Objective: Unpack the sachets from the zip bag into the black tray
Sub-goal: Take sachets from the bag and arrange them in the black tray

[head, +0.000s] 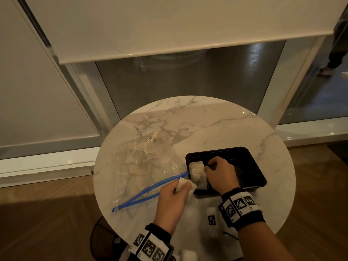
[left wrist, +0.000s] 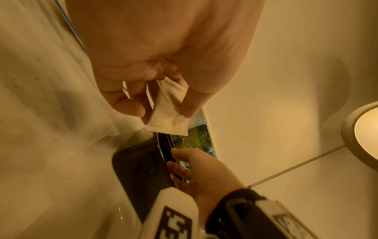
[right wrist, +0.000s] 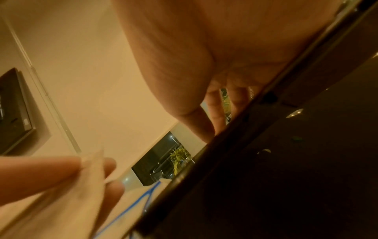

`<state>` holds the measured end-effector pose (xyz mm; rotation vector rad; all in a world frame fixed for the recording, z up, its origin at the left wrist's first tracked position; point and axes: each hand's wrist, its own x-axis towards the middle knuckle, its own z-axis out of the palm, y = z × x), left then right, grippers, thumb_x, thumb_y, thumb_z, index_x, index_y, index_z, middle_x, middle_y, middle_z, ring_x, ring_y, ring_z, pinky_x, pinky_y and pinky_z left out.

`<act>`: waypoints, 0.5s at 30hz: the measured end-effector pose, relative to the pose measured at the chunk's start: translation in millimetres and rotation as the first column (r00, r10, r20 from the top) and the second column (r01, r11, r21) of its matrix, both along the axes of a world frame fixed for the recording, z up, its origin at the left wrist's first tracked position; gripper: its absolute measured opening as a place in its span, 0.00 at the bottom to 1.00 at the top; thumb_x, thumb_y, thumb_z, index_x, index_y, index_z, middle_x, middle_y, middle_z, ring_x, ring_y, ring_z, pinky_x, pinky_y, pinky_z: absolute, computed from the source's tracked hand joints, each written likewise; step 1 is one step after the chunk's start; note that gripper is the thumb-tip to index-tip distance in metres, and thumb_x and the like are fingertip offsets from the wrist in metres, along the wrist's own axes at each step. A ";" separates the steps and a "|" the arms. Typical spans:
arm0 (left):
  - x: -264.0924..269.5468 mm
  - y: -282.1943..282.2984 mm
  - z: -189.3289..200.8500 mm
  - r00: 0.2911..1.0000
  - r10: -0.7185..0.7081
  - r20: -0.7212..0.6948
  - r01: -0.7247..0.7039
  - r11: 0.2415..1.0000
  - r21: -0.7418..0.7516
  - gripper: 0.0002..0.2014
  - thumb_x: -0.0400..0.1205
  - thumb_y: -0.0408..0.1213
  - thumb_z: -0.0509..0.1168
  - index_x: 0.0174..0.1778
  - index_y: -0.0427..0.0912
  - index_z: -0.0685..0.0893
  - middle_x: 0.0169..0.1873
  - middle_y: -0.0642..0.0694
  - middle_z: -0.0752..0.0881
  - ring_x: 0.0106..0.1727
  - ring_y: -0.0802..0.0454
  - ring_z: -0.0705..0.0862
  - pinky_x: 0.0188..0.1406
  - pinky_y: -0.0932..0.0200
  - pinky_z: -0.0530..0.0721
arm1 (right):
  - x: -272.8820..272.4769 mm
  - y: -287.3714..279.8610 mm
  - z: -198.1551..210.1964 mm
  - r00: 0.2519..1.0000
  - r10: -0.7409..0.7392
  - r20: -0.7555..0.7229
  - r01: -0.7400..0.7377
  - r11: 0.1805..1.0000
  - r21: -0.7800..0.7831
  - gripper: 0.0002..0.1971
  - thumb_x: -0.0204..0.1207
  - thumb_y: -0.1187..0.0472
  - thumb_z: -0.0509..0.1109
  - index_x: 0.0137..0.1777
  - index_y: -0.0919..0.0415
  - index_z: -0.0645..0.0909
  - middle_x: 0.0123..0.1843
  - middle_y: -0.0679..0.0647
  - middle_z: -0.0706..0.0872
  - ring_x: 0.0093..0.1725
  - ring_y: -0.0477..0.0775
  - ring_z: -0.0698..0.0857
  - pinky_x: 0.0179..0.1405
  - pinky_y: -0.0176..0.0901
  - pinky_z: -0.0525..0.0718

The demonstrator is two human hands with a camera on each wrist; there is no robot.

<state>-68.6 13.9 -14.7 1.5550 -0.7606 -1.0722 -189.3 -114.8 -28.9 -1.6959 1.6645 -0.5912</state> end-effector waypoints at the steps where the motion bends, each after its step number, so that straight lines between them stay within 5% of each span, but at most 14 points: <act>1: 0.2 0.4 2.7 1.000 0.006 -0.024 -0.007 1.000 -0.016 0.09 0.86 0.41 0.66 0.47 0.48 0.92 0.41 0.47 0.92 0.41 0.60 0.88 0.38 0.67 0.85 | -1.9 1.3 1.9 0.998 -0.018 0.062 0.020 0.999 -0.036 0.07 0.80 0.55 0.71 0.56 0.52 0.83 0.44 0.45 0.85 0.43 0.46 0.84 0.46 0.44 0.88; 5: -1.0 1.7 13.1 0.982 0.027 -0.189 -0.038 0.998 -0.052 0.10 0.88 0.39 0.63 0.53 0.45 0.90 0.33 0.59 0.91 0.31 0.72 0.85 0.27 0.76 0.78 | -10.0 14.2 17.8 0.955 0.065 0.290 -0.033 0.993 -0.114 0.03 0.80 0.55 0.73 0.49 0.52 0.86 0.40 0.45 0.89 0.43 0.43 0.87 0.47 0.42 0.88; 11: -2.8 -0.1 17.7 0.979 0.058 -0.198 -0.083 0.989 -0.121 0.11 0.88 0.36 0.63 0.54 0.42 0.91 0.36 0.52 0.92 0.32 0.68 0.85 0.27 0.73 0.79 | -16.4 34.3 44.3 0.772 0.399 0.494 -0.481 0.876 0.045 0.04 0.80 0.60 0.74 0.50 0.60 0.89 0.41 0.57 0.91 0.38 0.47 0.87 0.36 0.39 0.86; 15: -4.5 2.0 17.8 0.988 0.061 -0.143 -0.082 0.986 -0.143 0.09 0.87 0.37 0.66 0.54 0.43 0.91 0.39 0.50 0.92 0.35 0.66 0.86 0.30 0.73 0.80 | -18.3 35.5 41.1 0.742 0.381 0.551 -0.467 0.884 0.018 0.03 0.78 0.66 0.75 0.48 0.64 0.89 0.43 0.61 0.92 0.38 0.50 0.87 0.34 0.41 0.85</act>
